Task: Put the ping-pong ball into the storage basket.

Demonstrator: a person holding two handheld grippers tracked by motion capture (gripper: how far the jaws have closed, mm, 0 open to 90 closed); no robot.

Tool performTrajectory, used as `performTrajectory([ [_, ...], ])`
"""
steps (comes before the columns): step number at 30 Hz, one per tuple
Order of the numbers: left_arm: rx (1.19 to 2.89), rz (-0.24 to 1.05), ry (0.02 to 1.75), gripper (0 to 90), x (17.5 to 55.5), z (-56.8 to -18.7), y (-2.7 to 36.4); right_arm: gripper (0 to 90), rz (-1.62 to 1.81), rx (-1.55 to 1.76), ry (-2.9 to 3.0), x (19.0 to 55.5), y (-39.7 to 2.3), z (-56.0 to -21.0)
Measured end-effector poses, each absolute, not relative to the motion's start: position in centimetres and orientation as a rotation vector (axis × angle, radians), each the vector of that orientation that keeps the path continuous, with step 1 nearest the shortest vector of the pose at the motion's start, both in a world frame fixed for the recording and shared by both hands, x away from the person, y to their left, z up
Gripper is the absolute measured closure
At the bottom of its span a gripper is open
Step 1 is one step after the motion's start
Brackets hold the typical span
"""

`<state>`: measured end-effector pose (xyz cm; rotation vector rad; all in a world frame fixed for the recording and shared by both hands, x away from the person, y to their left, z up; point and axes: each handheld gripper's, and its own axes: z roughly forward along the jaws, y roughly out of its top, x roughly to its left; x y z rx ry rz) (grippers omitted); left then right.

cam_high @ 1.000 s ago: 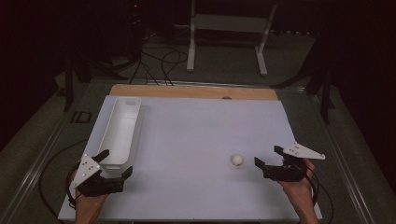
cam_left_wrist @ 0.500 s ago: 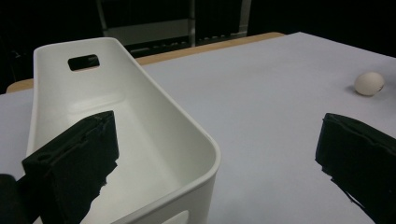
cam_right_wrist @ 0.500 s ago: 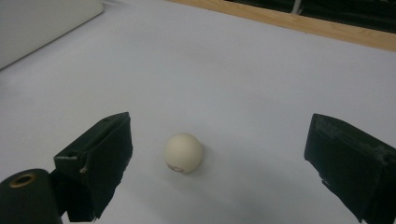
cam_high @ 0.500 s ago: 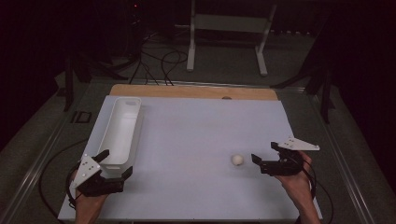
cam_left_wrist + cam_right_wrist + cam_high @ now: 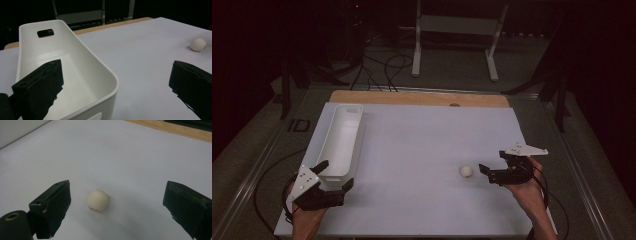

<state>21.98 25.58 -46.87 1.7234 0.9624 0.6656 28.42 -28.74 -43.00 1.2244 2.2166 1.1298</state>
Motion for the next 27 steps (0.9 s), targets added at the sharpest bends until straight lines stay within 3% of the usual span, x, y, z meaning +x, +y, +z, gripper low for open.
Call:
performTrajectory([
  [27,1.737,0.640,0.964,0.0,22.3,-47.8,26.0,7.3,1.036,1.209,2.330,30.0,-27.6,-43.6],
])
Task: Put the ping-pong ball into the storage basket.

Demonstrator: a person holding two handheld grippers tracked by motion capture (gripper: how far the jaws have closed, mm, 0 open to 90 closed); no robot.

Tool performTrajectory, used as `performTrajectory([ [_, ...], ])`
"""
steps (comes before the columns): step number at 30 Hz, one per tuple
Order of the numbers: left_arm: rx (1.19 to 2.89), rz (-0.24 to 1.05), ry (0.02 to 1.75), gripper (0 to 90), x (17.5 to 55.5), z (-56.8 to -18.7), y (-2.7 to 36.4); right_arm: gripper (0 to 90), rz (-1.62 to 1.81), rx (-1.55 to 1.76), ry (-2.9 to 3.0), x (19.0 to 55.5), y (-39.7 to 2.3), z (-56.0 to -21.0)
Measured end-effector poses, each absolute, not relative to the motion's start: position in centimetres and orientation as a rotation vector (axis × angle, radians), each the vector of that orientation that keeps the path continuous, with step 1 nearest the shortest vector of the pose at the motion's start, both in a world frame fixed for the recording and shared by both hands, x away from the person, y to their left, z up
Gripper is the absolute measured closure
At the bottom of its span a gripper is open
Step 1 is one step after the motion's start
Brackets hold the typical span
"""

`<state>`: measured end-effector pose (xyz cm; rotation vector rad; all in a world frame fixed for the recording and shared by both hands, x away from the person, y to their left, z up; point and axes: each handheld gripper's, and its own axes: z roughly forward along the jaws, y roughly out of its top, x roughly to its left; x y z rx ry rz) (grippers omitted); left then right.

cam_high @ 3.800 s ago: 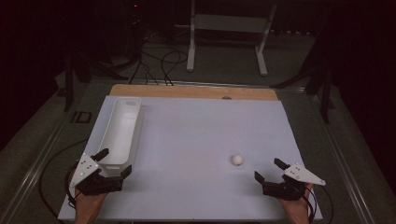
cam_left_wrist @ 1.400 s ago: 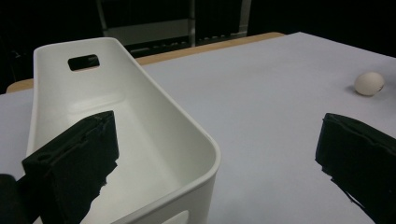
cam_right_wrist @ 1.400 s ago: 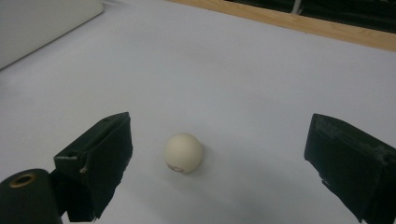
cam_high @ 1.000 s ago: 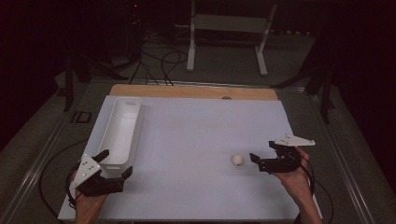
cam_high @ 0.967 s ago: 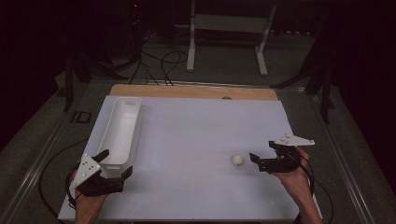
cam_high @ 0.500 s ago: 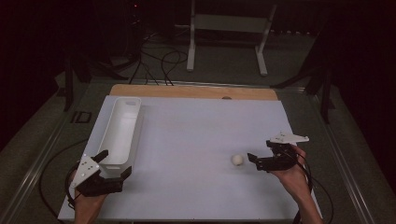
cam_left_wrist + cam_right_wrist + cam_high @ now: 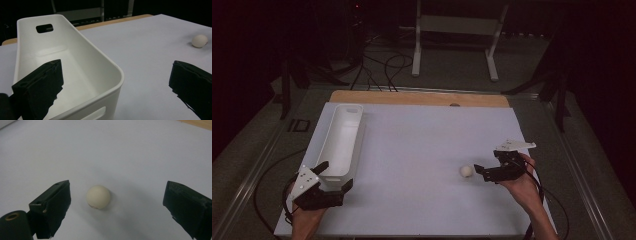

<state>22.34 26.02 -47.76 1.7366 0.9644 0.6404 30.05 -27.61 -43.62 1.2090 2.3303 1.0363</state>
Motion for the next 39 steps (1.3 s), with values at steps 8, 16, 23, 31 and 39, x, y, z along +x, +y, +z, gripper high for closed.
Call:
performTrajectory([
  [8,1.734,0.615,0.952,0.0,22.6,-48.0,26.2,7.3,1.003,1.195,2.363,30.4,-27.2,-43.8],
  [16,1.742,0.604,0.948,0.0,22.8,-48.3,26.1,7.3,0.974,1.182,2.391,30.8,-26.7,-43.9],
  [23,1.746,0.593,0.956,0.0,23.0,-48.6,26.1,7.3,0.953,1.170,2.414,31.2,-26.2,-43.9],
  [31,1.757,0.587,0.956,0.0,23.2,-48.9,26.0,7.3,0.925,1.159,2.440,31.6,-25.8,-44.0],
  [39,1.770,0.588,0.953,0.0,23.2,-49.0,25.8,7.3,0.920,1.158,2.470,32.1,-25.7,-43.8],
])
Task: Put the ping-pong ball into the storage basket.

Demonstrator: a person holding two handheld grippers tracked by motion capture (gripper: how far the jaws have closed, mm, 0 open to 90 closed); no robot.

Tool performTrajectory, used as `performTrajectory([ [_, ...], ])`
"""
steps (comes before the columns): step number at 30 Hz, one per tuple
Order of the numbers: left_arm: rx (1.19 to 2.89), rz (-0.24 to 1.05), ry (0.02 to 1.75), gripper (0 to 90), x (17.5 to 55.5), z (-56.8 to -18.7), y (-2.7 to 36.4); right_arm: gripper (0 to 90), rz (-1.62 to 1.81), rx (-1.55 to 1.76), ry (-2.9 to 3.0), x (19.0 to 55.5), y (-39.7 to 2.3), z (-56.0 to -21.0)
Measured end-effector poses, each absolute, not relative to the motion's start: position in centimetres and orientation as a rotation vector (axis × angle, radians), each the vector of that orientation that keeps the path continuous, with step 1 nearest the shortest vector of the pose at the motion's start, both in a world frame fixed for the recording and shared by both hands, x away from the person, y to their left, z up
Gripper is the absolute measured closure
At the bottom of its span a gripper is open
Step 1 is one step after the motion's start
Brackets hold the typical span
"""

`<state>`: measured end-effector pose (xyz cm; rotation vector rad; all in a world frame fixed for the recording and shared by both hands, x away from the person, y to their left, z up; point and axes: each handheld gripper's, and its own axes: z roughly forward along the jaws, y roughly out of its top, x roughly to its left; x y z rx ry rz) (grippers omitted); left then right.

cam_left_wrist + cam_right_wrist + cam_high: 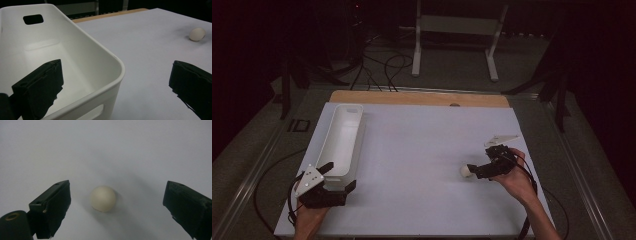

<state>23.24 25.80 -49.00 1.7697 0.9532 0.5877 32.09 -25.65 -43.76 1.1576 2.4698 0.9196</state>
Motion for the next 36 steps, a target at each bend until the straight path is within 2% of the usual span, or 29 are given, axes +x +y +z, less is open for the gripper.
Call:
performTrajectory([
  [36,1.783,0.607,0.948,0.0,23.2,-49.1,25.5,7.3,0.755,1.117,2.618,34.0,-24.3,-44.5],
])
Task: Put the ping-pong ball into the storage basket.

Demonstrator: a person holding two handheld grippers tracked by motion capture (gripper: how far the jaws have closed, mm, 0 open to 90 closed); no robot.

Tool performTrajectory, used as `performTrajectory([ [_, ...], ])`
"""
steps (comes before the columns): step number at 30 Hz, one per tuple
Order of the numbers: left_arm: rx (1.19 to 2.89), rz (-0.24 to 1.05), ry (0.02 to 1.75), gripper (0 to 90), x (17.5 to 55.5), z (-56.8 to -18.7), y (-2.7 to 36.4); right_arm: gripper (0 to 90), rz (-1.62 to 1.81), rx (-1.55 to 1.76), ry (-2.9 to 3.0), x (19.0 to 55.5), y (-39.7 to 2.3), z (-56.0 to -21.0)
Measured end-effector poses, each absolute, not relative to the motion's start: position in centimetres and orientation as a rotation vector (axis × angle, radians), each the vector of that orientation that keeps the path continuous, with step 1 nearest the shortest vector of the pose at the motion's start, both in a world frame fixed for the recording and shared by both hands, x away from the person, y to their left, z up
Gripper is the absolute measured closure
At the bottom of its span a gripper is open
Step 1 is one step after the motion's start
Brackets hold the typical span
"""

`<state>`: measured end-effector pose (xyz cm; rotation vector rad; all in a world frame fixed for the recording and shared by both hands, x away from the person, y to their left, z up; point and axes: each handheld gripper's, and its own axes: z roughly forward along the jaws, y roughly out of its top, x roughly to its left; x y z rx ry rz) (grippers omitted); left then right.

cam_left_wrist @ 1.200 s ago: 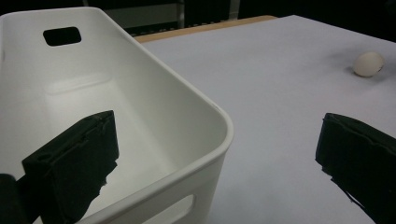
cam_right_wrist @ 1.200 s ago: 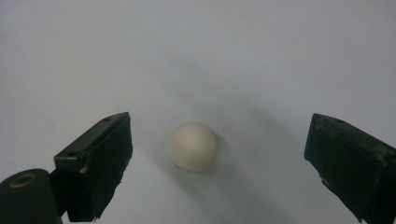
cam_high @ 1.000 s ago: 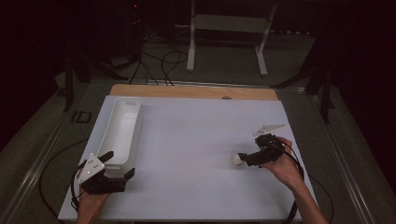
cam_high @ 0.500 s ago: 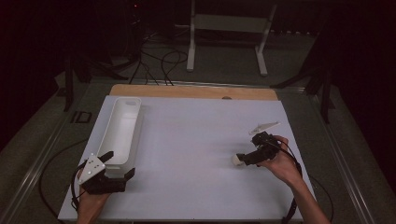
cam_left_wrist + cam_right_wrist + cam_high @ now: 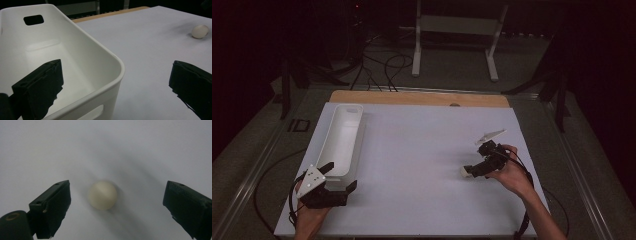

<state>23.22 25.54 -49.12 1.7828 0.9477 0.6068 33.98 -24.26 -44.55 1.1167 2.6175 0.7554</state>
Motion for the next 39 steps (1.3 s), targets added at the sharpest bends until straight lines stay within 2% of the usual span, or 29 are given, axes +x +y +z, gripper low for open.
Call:
performTrajectory([
  [39,1.784,0.608,0.946,0.0,23.2,-49.1,25.5,7.8,0.524,1.036,2.790,35.1,-21.8,-46.5],
])
